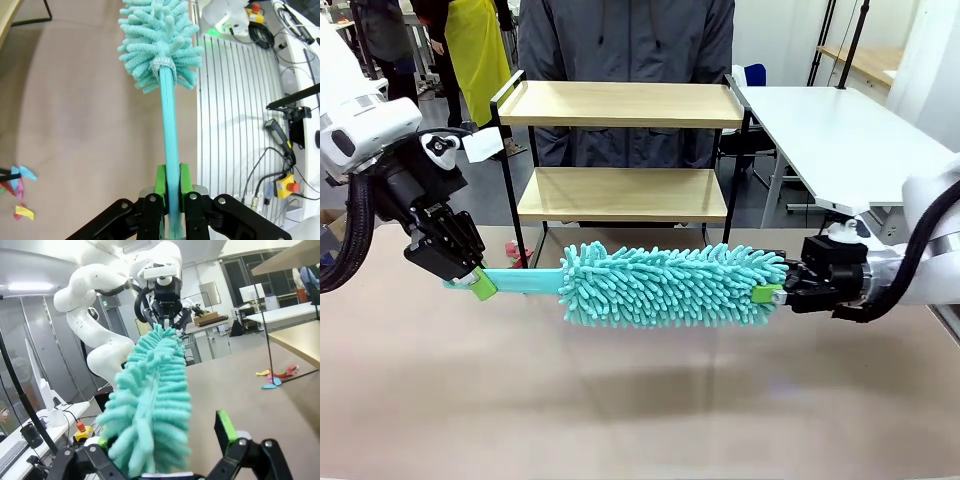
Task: Clean the shelf.
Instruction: Hand the Duster back to the human.
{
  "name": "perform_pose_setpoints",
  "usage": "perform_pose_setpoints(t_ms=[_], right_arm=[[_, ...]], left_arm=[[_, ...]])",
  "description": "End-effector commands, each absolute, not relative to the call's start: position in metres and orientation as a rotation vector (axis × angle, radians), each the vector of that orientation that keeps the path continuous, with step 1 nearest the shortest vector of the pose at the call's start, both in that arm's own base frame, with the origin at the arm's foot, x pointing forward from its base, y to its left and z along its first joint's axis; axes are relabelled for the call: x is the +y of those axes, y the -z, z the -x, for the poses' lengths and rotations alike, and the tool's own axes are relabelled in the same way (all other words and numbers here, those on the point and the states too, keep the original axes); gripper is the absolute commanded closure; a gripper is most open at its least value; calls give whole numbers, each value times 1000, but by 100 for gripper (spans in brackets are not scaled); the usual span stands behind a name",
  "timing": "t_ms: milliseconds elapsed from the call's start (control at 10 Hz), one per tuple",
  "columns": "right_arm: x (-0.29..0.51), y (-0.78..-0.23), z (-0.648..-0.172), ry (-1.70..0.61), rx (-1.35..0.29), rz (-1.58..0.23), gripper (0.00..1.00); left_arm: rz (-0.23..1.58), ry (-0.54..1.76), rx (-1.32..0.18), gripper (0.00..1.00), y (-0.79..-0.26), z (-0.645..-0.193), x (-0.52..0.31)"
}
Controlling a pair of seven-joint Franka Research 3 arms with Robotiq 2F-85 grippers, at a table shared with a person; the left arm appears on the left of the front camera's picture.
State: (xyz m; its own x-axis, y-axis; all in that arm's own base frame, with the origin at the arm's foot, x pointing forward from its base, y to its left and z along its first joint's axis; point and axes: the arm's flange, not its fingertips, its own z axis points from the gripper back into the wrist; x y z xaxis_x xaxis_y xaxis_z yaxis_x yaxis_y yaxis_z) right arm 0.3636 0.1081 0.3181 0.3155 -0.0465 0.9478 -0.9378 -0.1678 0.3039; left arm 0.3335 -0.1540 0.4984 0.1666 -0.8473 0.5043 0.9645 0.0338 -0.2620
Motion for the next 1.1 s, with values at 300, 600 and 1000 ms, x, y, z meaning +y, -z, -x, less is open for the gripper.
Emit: perform_pose_setpoints(t_ms=[300, 600, 1000], right_arm=[[150, -329, -277, -1033, -935, -1517, 0], [149, -330, -278, -1053, -919, -1482, 100], [140, -328, -285, -1040, -911, -1458, 100]], left_arm=[[619, 1416, -234, 87, -500, -333, -153], [619, 1416, -234, 87, -500, -333, -153], [619, 1416, -234, 87, -500, -333, -153]])
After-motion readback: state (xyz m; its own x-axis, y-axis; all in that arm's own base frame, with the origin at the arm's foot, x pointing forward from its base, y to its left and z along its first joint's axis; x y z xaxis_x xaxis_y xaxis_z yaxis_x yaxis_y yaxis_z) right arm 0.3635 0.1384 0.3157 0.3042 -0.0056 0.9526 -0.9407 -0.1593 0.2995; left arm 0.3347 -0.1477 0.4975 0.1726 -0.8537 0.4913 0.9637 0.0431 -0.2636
